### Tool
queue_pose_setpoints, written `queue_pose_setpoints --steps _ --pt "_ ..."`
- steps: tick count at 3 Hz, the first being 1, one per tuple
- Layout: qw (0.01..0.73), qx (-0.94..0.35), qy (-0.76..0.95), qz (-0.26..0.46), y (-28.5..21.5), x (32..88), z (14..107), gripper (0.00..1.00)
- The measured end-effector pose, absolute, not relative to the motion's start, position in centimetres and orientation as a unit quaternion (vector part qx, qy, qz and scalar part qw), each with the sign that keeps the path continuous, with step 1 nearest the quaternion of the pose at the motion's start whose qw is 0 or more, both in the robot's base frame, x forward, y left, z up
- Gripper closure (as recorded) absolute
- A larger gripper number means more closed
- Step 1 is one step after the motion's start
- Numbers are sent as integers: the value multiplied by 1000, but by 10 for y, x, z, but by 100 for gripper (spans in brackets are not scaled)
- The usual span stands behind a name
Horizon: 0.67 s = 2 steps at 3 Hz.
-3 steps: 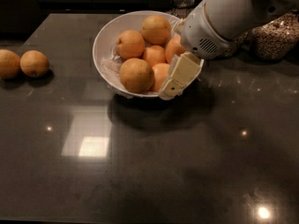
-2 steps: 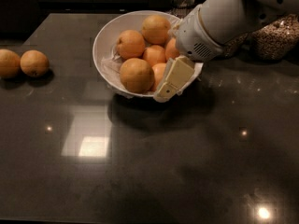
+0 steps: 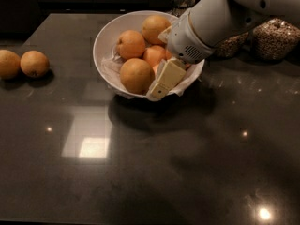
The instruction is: Pick orange from white bowl
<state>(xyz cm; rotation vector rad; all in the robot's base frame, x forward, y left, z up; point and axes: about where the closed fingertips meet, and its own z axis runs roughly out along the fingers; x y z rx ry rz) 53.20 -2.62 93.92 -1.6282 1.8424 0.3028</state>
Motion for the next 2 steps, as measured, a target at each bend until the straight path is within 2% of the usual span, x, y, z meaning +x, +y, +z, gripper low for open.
queue_pose_setpoints --steps 1,2 --pt "327 -624 700 116 -22 536 937 15" --pt "324 -629 696 122 -14 538 934 21"
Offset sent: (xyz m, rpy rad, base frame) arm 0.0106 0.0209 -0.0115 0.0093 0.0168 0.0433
